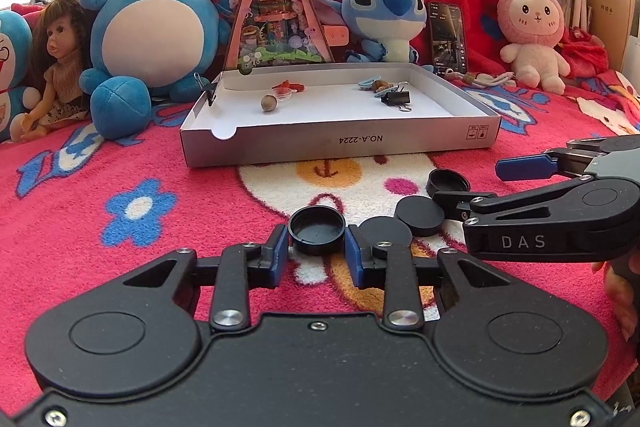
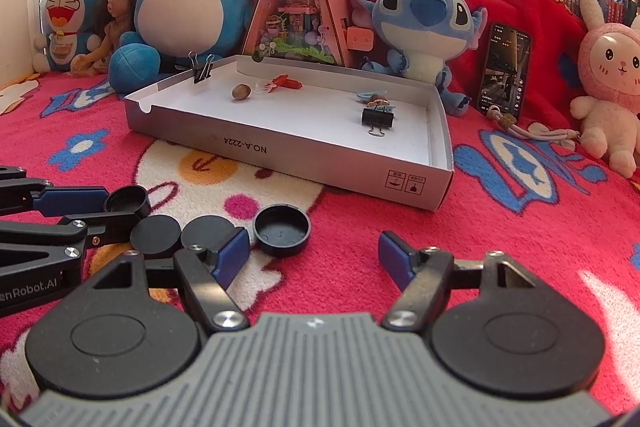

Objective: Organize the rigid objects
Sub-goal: 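Grasp a black cup-shaped lid with the left tool while the right tool grasps another, then carry the black lid with the left tool while the right tool carries its lid into the box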

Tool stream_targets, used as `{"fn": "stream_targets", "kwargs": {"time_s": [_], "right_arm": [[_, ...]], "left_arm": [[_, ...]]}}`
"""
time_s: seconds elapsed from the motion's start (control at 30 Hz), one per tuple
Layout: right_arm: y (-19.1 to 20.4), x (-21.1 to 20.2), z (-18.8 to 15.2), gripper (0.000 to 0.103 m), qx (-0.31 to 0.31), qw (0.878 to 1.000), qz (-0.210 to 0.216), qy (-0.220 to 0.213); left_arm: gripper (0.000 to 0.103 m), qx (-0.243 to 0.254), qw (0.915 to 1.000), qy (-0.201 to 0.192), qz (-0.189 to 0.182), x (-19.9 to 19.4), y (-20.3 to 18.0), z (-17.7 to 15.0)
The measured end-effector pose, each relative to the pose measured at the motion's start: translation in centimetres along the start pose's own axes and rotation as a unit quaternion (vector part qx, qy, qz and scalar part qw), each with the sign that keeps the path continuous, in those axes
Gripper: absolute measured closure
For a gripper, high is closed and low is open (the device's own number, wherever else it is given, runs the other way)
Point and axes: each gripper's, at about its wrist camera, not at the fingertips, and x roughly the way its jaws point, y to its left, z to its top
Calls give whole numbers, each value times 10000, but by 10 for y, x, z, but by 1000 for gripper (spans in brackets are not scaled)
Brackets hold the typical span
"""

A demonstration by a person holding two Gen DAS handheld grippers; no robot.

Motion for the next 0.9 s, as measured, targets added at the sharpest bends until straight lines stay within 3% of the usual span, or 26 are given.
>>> {"fn": "stream_targets", "kwargs": {"time_s": [0.2, 0.3, 0.57, 0.9], "right_arm": [[1, 0, 1, 22, 25, 10000, 28, -15], [2, 0, 2, 28, 50, 9999, 94, -14], [8, -2, 3, 66, -9, 9995, 302, -112], [6, -10, 10, 66, 84, 9993, 280, -236]], "left_arm": [[74, -31, 10000, -4, -6, 4, 0, 3], [74, -44, 10000, -24, -14, 4, 0, 3], [74, 4, 9999, -110, -10, 5, -3, 5], [75, -129, 9999, -46, -89, 1, 0, 19]]}}
